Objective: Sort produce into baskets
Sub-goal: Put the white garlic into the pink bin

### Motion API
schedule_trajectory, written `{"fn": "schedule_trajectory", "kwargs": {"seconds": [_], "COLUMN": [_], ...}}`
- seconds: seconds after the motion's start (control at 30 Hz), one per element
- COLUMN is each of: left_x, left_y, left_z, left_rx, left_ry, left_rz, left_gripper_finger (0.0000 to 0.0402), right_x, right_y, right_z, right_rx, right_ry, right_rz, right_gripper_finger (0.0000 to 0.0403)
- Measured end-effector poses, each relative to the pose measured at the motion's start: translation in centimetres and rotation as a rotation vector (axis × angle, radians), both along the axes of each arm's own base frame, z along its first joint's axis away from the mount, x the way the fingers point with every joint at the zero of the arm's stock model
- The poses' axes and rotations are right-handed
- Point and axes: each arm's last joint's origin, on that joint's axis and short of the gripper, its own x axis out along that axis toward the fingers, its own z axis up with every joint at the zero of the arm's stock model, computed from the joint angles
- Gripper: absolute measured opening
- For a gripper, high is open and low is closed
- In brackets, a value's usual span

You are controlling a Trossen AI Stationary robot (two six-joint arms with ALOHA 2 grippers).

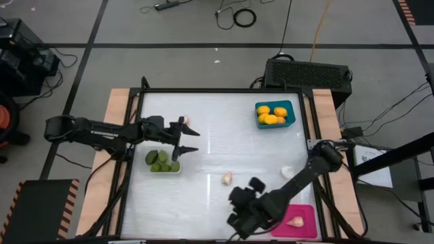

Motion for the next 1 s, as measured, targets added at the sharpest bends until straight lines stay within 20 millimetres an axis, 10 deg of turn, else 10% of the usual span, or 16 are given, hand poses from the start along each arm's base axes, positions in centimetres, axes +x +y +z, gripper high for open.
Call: {"fn": "schedule_trajectory", "kwargs": {"seconds": [0.37,1.0], "left_x": [1.0,1.0], "left_y": [-0.4,-0.3], "left_z": [-0.3,-0.2], "left_rx": [-0.004,-0.08], "left_ry": [-0.011,-0.013], "left_rz": [-0.029,-0.002], "left_gripper_finger": [0.0312,0.0312], "right_x": [-6.8,-10.7], "right_y": [0.9,4.6], "right_z": [1.8,1.6], "right_rx": [-0.022,0.223], "right_ry": [0.203,0.444], "right_rz": [-0.277,-0.42], "right_gripper_finger": [0.0132,0.0132]}}
